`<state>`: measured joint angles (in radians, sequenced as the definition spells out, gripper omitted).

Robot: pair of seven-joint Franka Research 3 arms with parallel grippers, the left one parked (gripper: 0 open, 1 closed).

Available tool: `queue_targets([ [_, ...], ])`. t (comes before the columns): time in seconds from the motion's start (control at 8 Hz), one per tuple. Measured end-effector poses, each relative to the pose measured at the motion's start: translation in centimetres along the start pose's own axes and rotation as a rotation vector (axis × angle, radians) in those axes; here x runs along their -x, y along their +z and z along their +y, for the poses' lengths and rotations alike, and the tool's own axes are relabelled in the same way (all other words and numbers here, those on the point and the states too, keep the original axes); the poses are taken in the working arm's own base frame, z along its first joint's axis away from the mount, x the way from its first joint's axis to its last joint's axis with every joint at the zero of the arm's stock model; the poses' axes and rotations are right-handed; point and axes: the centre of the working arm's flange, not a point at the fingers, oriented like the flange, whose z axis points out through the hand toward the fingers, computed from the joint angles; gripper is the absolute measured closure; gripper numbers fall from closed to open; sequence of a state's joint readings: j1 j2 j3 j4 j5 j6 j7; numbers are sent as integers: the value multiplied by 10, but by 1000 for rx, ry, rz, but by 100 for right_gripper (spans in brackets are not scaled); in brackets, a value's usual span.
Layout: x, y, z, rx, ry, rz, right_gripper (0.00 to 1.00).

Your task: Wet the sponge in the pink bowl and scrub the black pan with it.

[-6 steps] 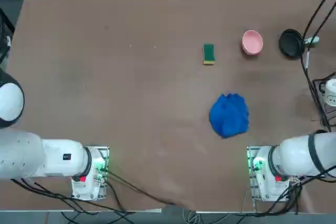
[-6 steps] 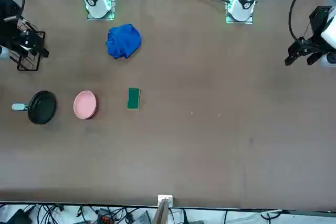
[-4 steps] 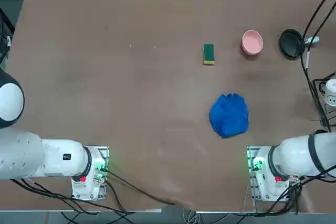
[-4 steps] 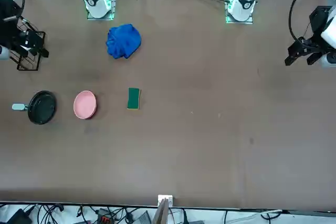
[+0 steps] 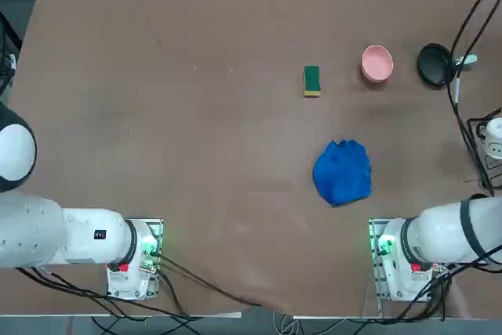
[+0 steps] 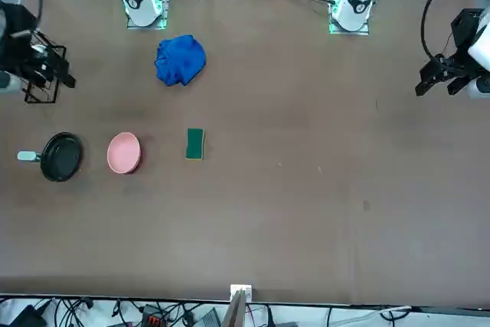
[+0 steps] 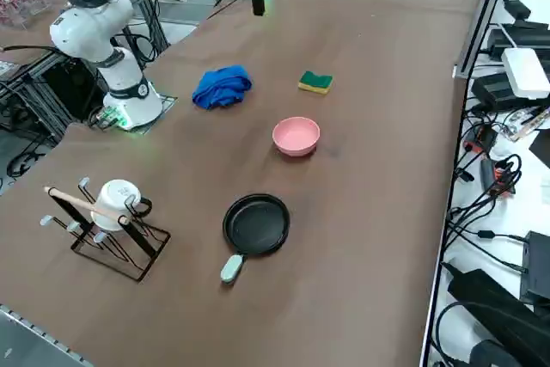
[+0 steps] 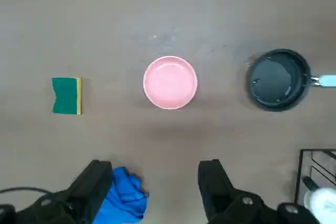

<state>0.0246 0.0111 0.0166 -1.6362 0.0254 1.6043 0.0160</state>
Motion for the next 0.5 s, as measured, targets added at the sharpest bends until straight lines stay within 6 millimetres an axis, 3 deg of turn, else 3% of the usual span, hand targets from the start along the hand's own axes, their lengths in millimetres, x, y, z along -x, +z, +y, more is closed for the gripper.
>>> queue_targets([
  [0.12,-12,22,-25,-1,-40,-22,0],
  [0.5,-45,116,-107,6,-144,-61,0],
])
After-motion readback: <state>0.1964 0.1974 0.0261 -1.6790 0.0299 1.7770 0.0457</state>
